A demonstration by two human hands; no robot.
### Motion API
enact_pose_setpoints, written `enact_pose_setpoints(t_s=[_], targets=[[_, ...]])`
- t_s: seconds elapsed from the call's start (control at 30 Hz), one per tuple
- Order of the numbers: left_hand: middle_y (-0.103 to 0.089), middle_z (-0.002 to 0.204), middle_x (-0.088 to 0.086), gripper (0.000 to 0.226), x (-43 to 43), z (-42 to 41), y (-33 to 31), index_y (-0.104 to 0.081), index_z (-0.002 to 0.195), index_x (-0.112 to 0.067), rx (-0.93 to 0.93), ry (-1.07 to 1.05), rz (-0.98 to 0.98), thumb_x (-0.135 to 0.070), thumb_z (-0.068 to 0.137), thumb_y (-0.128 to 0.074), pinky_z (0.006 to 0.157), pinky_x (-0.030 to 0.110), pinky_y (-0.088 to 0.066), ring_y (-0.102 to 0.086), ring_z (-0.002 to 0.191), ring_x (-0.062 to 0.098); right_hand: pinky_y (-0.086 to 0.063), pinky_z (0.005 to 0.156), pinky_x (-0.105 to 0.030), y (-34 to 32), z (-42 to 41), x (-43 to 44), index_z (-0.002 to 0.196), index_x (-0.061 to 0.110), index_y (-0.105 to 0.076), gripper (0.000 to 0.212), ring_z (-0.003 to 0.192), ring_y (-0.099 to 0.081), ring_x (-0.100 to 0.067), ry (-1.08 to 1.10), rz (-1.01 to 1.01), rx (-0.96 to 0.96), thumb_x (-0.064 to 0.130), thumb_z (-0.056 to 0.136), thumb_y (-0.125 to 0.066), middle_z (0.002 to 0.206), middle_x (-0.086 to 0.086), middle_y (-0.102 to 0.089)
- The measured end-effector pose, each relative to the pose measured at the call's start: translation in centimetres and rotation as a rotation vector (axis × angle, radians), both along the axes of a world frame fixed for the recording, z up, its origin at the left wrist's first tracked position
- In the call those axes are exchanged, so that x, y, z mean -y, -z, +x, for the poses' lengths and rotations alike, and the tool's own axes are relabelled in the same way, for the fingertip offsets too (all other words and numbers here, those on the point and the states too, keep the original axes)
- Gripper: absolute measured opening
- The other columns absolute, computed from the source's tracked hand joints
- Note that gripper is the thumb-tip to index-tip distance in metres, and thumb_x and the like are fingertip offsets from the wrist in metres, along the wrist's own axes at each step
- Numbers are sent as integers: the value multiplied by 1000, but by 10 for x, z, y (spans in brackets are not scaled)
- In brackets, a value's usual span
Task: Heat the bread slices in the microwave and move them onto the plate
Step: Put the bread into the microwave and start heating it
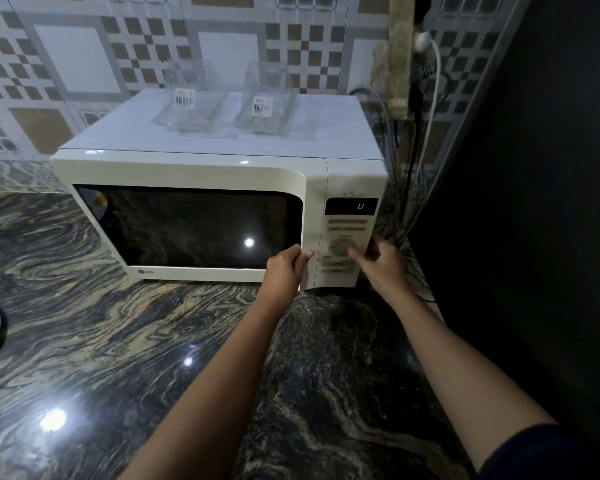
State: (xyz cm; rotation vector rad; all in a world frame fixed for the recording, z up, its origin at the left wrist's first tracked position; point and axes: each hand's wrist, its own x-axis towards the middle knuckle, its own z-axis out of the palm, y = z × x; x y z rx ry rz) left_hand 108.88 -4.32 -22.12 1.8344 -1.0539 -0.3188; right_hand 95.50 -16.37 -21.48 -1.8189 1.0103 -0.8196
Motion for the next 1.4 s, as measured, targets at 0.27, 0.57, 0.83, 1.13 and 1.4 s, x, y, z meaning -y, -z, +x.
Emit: enact_pose_setpoints(t_s=[0.27, 0.57, 0.83, 1.13, 1.4], targets=[[-51, 66, 19, 34, 0, 0, 0, -45, 69, -2, -13, 2, -4, -23, 95, -51, 55, 27, -26, -40, 61, 20, -51, 79, -30, -9, 5, -9, 105, 8, -66, 34, 94, -66, -22, 70, -39, -27, 20, 74, -77, 100, -10, -71], [-42, 57, 5, 33, 1, 2, 2, -42, 67, -7, 5, 6, -9, -22, 95, -52, 54, 26, -24, -34, 55, 17, -49, 83, -30, -4, 10, -13, 112, 10, -62, 43, 103, -62, -28, 133, -122, -132, 32, 77, -73, 109, -12, -68], [-38, 55, -1, 32, -2, -7, -3, -43, 68, -7, 14, -36, 13, -21, 97, -48, 52, 25, -23, -33, 51, 8, -49, 88, -36, -9, 12, -22, 116, 7, -58, 42, 109, -57, -31, 148, -83, -244, 36, 85, -62, 115, -15, -64], [-36, 149, 7, 49, -62, -29, 57, -35, 143, -17, 233, -28, 373, -9, 94, -38, 111, 28, -25, -33, 138, 21, -23, 112, -30, 45, -27, -76, 147, 9, -23, 47, 141, -25, -26, -85, -49, -533, 22, 102, -28, 151, -15, -29], [0, 159, 2, 67, -90, -51, 96, -3, 150, -13, 448, -65, 610, -42, 90, 2, 117, 32, 6, 5, 147, 14, 9, 117, -37, 101, -42, -108, 150, 12, -4, 79, 147, 6, -14, -187, -384, -861, 48, 82, 12, 159, -1, 2]])
